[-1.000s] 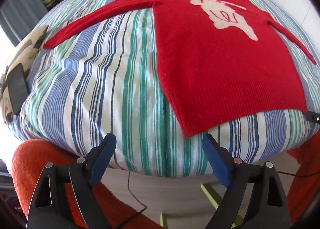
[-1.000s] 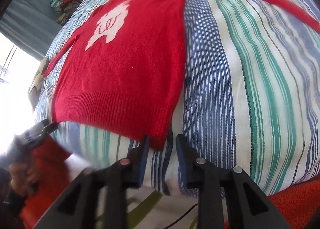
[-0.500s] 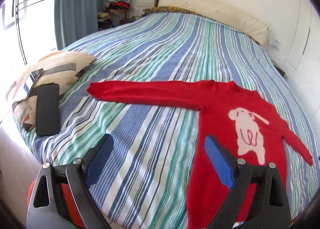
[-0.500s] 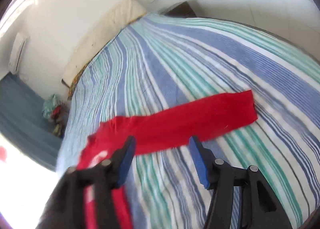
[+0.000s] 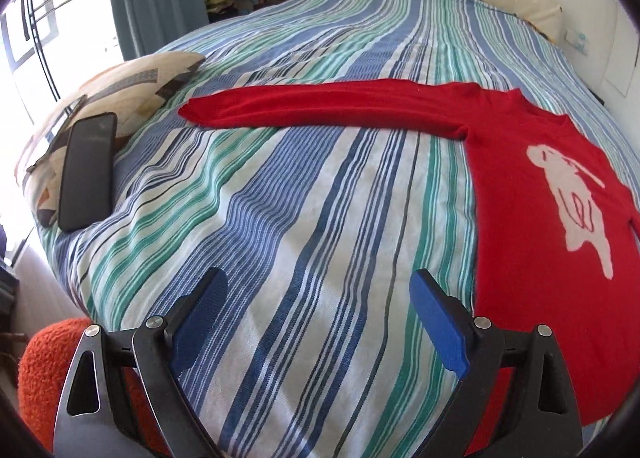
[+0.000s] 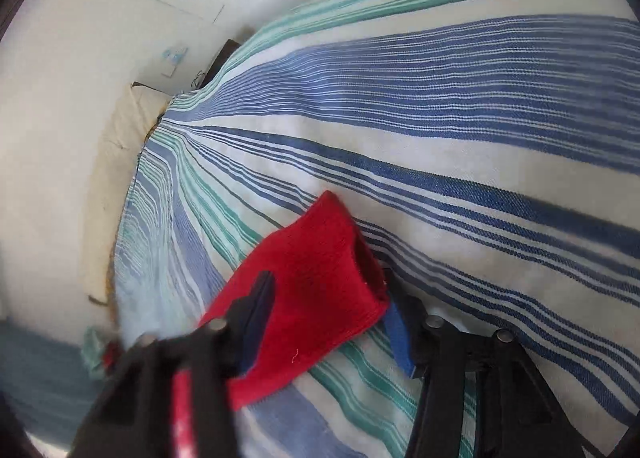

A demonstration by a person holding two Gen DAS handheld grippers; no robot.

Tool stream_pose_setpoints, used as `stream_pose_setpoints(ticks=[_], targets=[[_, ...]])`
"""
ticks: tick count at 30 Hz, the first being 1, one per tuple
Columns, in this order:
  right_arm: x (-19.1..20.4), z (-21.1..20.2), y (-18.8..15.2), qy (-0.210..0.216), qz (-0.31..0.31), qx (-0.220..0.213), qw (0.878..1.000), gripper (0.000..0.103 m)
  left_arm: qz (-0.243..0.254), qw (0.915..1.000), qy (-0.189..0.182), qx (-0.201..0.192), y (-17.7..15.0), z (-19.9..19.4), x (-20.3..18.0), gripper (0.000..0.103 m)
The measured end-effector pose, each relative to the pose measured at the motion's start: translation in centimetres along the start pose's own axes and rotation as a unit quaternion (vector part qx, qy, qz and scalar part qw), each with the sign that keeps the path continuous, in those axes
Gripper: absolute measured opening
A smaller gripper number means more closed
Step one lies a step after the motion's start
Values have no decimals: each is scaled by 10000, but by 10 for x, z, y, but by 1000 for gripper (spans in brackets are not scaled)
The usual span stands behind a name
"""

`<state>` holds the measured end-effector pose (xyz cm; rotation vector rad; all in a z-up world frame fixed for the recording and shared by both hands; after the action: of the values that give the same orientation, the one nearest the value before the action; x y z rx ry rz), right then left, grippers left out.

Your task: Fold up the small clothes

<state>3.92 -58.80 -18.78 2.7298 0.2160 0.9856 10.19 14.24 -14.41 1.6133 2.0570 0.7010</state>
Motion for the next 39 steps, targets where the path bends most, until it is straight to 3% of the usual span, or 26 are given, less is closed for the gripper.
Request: stream_pose_setpoints(ticks=[1, 2, 5, 9, 11, 15, 18, 20, 22, 24, 26, 29, 32, 36, 37, 39], targets=[[1, 2, 1, -133, -1, -19, 9999, 14, 6, 10000, -4, -2, 0, 0, 1, 93], [5, 2, 3, -179, -35, 36, 9998, 5, 3, 10000, -22, -10, -1, 0, 2, 93], [39, -19, 11, -51, -453, -272, 9986, 5, -21, 10000, -78, -42, -1, -1, 4, 93], [151, -60, -7, 638, -1738, -512, 9814, 5, -58, 9997, -222, -80, 1, -2, 3, 93], [221, -70, -39, 1149, -2424, -368, 9626, 5, -33, 9996, -240, -150, 3, -4, 3, 93], [342, -71, -139, 2097, -3509, 232, 9123, 5, -84, 9995, -218, -204, 4, -7, 8, 93], [398, -57, -228, 2433, -4142, 675, 8745, 5, -162, 9995, -202, -188, 3, -6, 14, 93], [417, -41, -290, 2442, -4580, 852, 8505, 5, -199, 9995, -169, -165, 2, -4, 17, 93], [425, -16, -343, 2391, -4851, 1063, 8344, 5, -219, 9996, -163, -118, 1, -1, 18, 93], [415, 2, -393, 2220, -5152, 1159, 8197, 16, -203, 9996, -149, -87, 1, 0, 17, 93], [404, 26, -435, 1987, -5414, 1581, 8015, 84, -164, 9997, -129, -92, 1, 1, 15, 93], [360, 31, -464, 2172, -5495, 2093, 7791, 84, -158, 9997, -155, -108, 2, 0, 15, 93], [325, 16, -461, 2146, -5815, 1920, 7609, 84, -154, 9996, -189, -105, 3, 0, 14, 93], [287, 5, -390, 1622, -6112, 1023, 7679, 84, -195, 9995, -184, -140, 5, 0, 17, 93], [274, 4, -371, 1418, -6268, 852, 7614, 84, -233, 9995, -189, -136, 6, 0, 17, 93], [249, 6, -345, 942, -6673, 645, 7360, 84, -323, 9992, -211, -87, 6, 3, 19, 93]])
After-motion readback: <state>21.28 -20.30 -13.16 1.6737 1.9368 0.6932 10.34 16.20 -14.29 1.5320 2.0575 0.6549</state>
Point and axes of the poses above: each gripper's, at about its wrist camera, not at the fingertips, and z roughly the way its jaws point, x to its left, y to its top, the point moved 2 cm from there along z, roughly the way its jaws point, and after that the axes turned 4 degrees about -y, right-handed, at the moved point
